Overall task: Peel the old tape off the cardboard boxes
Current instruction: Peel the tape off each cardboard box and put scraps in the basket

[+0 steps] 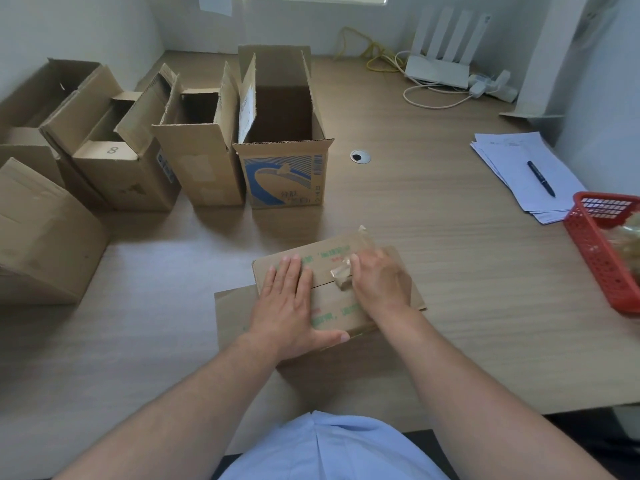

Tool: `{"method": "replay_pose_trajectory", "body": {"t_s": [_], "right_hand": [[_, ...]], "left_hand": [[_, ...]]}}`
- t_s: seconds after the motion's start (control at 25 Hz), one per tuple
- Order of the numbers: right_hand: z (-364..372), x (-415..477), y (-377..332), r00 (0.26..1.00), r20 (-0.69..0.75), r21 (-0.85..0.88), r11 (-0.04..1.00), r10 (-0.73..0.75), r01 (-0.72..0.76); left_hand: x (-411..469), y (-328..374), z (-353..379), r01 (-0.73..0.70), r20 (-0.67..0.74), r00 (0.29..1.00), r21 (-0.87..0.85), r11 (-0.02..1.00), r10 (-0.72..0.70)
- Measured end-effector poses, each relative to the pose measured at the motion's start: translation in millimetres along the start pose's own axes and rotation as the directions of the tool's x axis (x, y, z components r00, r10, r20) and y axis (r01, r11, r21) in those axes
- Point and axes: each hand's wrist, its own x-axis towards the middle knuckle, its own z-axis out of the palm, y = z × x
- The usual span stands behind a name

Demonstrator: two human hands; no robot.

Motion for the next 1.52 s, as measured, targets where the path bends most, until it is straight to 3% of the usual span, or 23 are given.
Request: {"method": "replay_pose_trajectory", "body": {"t_s": [0.16,0.32,0.36,0.52,0.72,0.88,0.96,1.04,1.08,1.12,1.16,1.2,1.24,1.28,1.32,1.4,1.52], "right_hand": [[8,-13,-10,0.996,-0.001,-0.248,0.964,-0.094,0.091],[12,-14,-11,0.976,-0.033,-0.349,0.917,-0.217,0.193],[10,-11,-10,0.978,-0.032,-0.332,0.925,-0.205,0.183],[-8,12,-5,0.996,-0.033,-0.097,0.992,0.079,-0.082],[5,-12,-20,0.978,0.032,-0.351,0.914,-0.205,0.204],[5,-8,-8,0.954,0.062,-0.258,0.919,-0.293,0.299],[4,-2,-1,0.982,0.032,-0.091,0.977,-0.188,0.190],[-2,5,5,0.999,0.038,0.227,0.973,0.036,-0.043],[-5,10,9,0.983,0.089,0.416,0.890,0.163,-0.185],[-8,17,13,0.946,0.171,0.609,0.726,0.275,-0.320],[-12,21,17,0.899,0.260,0.763,0.496,0.353,-0.415],[-16,23,21,0.849,0.340,0.847,0.261,0.405,-0.463],[-18,23,25,0.813,0.384,0.871,0.121,0.438,-0.477],[-18,23,28,0.798,0.402,0.867,0.093,0.450,-0.489],[-18,23,30,0.804,0.391,0.843,0.177,0.449,-0.508],[-18,21,32,0.869,0.277,0.747,0.477,0.409,-0.463],[-18,16,37,0.984,0.076,0.487,0.855,0.159,-0.176]], "left_hand": [[1,-1,6,0.001,-0.037,0.999,0.005,1.000,-0.001],[1,-2,8,-0.016,-0.074,0.997,-0.006,1.000,0.016],[1,-3,8,-0.019,-0.077,0.997,-0.006,1.000,0.019],[1,-4,10,-0.023,-0.079,0.997,0.001,1.000,0.023],[2,-1,9,-0.001,-0.062,0.998,-0.002,1.000,0.001],[0,-2,7,0.007,-0.068,0.998,-0.003,1.000,-0.007],[-1,-2,6,0.010,-0.073,0.997,-0.001,1.000,-0.010],[-2,-1,5,0.014,-0.067,0.998,-0.005,1.000,-0.015],[-2,-1,4,0.017,-0.065,0.998,-0.008,1.000,-0.018],[-2,-1,4,0.021,-0.065,0.998,-0.013,1.000,-0.022],[-2,-1,4,0.024,-0.064,0.998,-0.017,1.000,-0.025],[-2,-2,4,0.027,-0.067,0.997,-0.018,0.999,-0.028],[-2,-2,4,0.030,-0.073,0.997,-0.020,0.999,-0.031],[-2,-1,3,0.032,-0.076,0.997,-0.022,0.999,-0.034],[-3,-1,3,0.034,-0.075,0.997,-0.022,0.999,-0.035],[-3,0,3,0.034,-0.072,0.997,-0.025,0.999,-0.036],[-2,0,3,0.028,-0.064,0.998,-0.028,0.999,-0.030]]}}
